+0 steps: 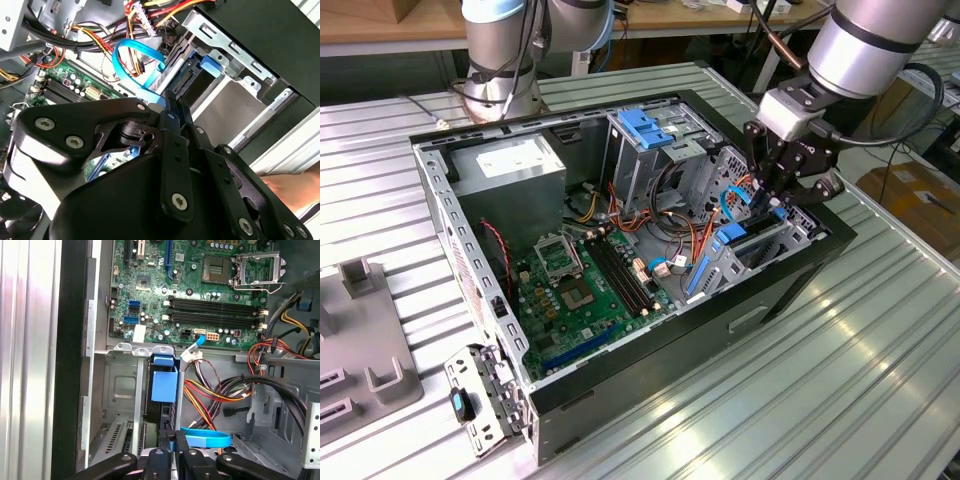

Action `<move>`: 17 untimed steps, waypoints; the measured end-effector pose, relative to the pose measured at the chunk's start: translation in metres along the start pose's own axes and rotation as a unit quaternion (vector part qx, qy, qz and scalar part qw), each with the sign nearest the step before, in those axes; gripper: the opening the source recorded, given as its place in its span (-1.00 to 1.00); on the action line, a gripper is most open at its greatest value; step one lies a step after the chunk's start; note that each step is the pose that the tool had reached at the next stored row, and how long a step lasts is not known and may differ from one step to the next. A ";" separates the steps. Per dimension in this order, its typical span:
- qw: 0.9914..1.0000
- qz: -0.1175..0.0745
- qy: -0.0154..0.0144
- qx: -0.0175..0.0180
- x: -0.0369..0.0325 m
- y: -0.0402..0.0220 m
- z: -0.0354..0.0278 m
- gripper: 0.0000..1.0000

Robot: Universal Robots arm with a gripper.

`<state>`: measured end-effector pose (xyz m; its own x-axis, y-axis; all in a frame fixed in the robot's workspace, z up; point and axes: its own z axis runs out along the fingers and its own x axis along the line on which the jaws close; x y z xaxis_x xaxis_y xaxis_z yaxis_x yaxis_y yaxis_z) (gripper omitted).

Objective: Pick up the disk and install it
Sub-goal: 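Insert the first disk wire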

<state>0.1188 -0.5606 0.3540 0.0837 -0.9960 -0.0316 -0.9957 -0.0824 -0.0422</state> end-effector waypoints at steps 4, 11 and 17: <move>1.000 -0.003 0.000 0.001 0.0005 0.0019 0.0006 -0.68; 1.000 -0.016 0.000 0.004 0.0006 0.0022 0.0042 -0.68; 1.000 -0.018 0.000 0.005 0.0007 0.0024 0.0053 -0.68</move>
<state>0.1166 -0.5613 0.3485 0.1203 -0.9923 -0.0303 -0.9916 -0.1186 -0.0524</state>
